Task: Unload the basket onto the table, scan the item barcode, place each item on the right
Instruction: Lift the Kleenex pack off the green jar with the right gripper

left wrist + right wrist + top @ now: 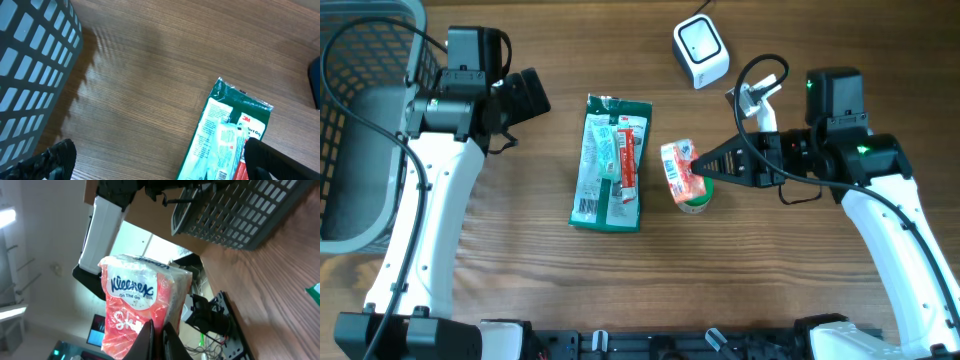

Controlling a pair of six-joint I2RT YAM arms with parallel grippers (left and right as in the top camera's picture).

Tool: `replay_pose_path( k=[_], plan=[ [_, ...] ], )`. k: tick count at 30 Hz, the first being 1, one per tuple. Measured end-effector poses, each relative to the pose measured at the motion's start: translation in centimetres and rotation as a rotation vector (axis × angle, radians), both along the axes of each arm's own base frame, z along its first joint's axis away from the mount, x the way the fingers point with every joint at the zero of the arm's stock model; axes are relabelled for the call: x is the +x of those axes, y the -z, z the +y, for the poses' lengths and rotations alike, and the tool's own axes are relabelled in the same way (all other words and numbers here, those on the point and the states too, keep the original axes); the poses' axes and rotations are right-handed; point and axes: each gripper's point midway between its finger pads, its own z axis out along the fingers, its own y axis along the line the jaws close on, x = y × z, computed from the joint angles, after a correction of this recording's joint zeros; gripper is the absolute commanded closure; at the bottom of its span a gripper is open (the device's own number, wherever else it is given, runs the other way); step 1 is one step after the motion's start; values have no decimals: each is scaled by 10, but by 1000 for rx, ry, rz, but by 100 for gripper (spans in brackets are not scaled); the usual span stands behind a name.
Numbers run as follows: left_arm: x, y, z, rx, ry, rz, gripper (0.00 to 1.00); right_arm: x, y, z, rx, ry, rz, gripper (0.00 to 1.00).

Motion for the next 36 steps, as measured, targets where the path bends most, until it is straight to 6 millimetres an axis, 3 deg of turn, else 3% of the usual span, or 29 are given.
replay_pose_path(
  k=[36],
  plan=[
    [0, 0, 0, 0, 0, 0, 0, -6, 4, -1, 3, -2, -28, 96]
  ],
)
